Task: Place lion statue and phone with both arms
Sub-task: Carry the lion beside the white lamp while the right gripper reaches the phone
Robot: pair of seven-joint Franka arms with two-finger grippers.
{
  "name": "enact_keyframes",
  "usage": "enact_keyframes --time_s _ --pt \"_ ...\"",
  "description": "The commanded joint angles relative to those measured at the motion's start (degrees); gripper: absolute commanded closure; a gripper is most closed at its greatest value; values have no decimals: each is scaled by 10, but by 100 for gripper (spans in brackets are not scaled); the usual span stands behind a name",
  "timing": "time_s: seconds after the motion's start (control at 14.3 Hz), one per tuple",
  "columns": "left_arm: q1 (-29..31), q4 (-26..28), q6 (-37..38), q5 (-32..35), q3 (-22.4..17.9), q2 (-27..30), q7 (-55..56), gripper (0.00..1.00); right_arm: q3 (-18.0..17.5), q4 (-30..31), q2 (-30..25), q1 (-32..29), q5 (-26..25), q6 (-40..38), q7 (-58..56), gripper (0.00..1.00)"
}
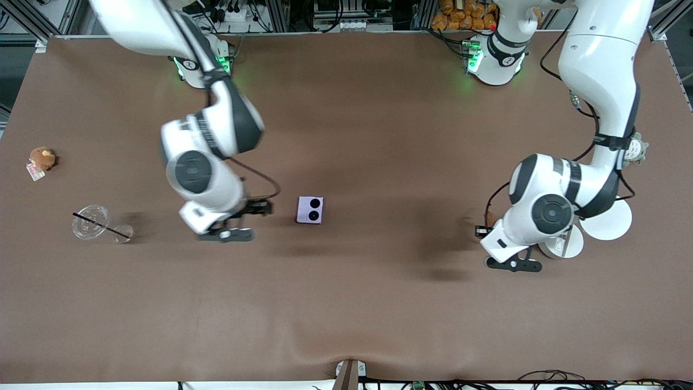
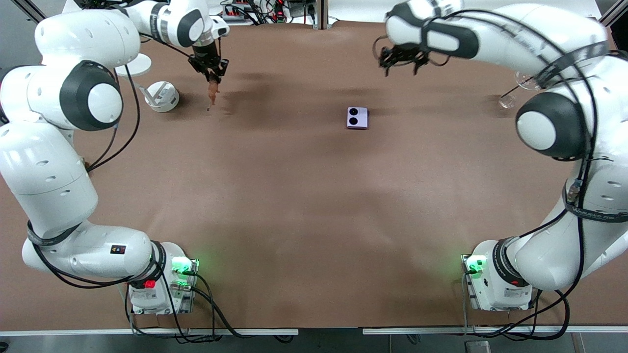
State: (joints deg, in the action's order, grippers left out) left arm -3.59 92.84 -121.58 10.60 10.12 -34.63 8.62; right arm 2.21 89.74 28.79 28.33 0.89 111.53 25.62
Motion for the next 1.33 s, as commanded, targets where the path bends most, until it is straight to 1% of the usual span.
enact_keyframes --time_s 0.0,0.07,0.14,0.21,0.35,0.49,0.63,0.77,0.84,0.91,0.98,1.12,1.26 --pt "38 30 -60 15 6 -4 -90 100 0 -13 34 12 36 25 5 0" --pt "54 43 -93 14 6 -10 -137 100 0 -12 47 16 83 52 1 0" --pt "65 46 -111 14 6 -17 -174 100 -1 -11 56 17 113 65 -3 0" --pt "74 46 -118 14 6 -23 -192 100 0 -12 68 23 117 69 -6 0" --pt "78 47 -120 14 6 -25 -206 100 0 -7 86 43 112 103 -27 0" --pt "85 48 -120 14 6 -26 -221 100 0 -2 100 52 110 113 -37 0" --pt "87 45 -120 13 6 -29 -215 1 0 -1 111 60 110 125 -37 0" --pt "89 43 -117 13 7 -20 -215 0 0 -1 123 66 110 130 -37 0" --pt "88 44 -110 8 8 -6 -213 0 0 0 127 68 110 136 -35 0" --pt "86 43 -87 5 10 12 -210 0 0 0 130 69 111 139 -30 0" --pt "84 41 -55 5 12 36 -193 0 0 0 132 72 111 140 -29 0" --pt "86 41 6 -8 34 93 -131 0 0 0 137 72 113 144 -27 0" --pt "87 37 59 -13 41 148 -99 0 0 0 144 73 114 152 -12 0"
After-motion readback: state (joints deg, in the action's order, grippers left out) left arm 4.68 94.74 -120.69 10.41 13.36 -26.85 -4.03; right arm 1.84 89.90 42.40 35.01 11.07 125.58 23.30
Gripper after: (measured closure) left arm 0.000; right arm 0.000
